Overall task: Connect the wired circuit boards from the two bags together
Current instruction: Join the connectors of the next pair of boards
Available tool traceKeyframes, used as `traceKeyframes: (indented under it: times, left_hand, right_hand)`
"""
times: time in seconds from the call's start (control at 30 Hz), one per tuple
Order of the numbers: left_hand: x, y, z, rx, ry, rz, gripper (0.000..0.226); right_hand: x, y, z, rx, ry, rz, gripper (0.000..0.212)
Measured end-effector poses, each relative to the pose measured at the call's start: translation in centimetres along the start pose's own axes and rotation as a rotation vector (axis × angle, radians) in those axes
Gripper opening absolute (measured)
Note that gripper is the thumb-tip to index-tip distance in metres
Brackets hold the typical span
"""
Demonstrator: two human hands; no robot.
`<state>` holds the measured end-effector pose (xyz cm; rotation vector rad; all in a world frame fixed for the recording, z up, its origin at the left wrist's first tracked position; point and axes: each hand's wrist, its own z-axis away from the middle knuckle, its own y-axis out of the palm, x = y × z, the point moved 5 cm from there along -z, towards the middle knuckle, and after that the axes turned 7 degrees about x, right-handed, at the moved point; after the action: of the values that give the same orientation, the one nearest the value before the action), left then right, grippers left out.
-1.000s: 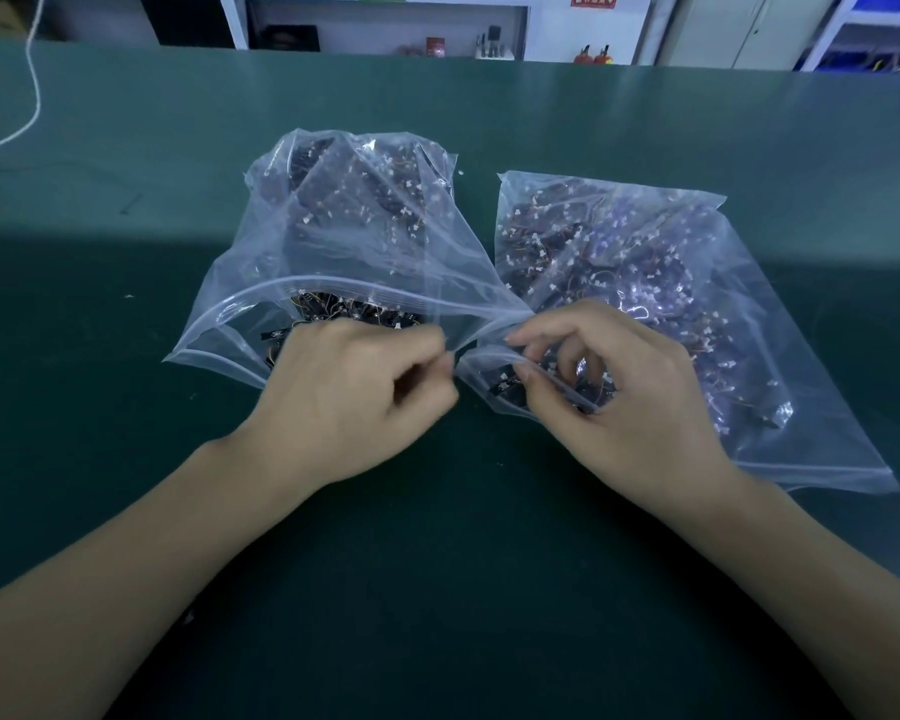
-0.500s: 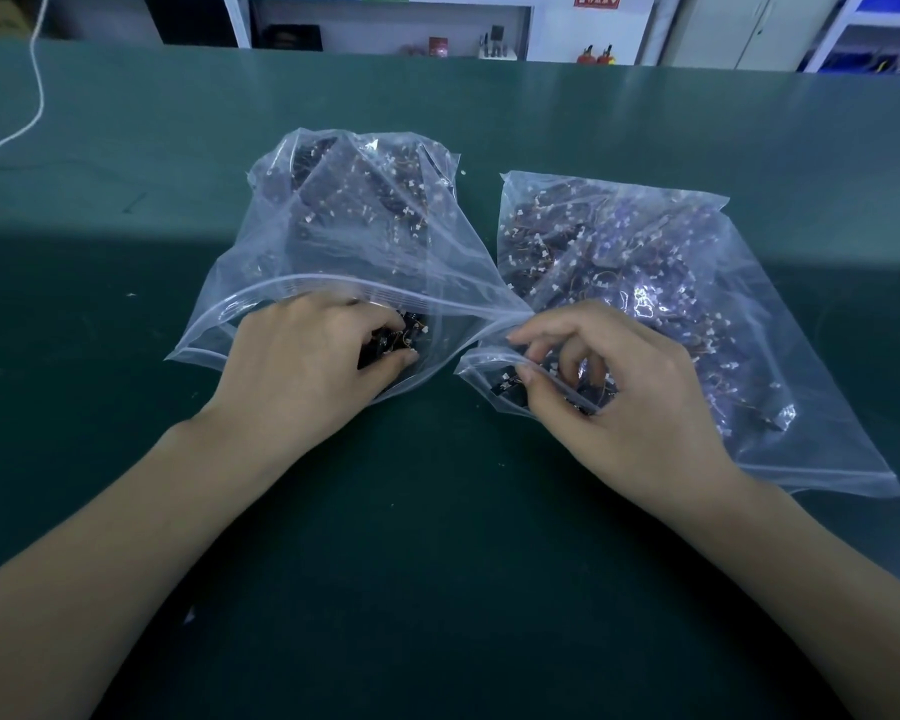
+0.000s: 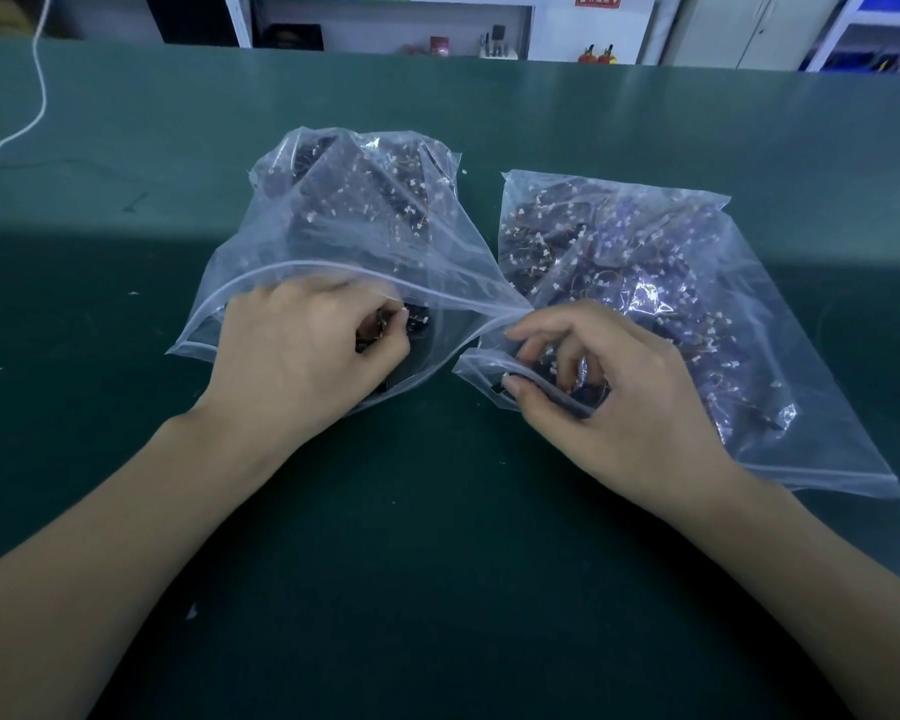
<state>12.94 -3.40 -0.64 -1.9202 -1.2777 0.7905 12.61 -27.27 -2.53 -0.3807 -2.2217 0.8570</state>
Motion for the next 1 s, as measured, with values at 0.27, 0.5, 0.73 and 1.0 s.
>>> traceKeyframes:
  times: [0.27,0.5,0.73,1.0]
  left_hand:
    - [-1.7,0.6,0.6,0.127,0.025,0.241,0.007]
    - [-2.3,1.3,0.8,0.169,0.074,0.448,0.009]
    - [-2.9,-0.1,1.0,-0.007,0.144,0.549,0.004]
    - [-4.5,0.1,1.5,0.028,0.217,0.748,0.01]
  right_hand:
    - [0.1,0.1,0.2,0.036,0.037,0.019,0.036]
    - [0.1,0.2,0.2,0.053,0.047,0.028,0.036]
    - [0.2,0.2,0.1,0.058,0.03,0.036,0.04]
    - [0.2,-0.1,0.0,-0.003,-0.065,0.018,0.021]
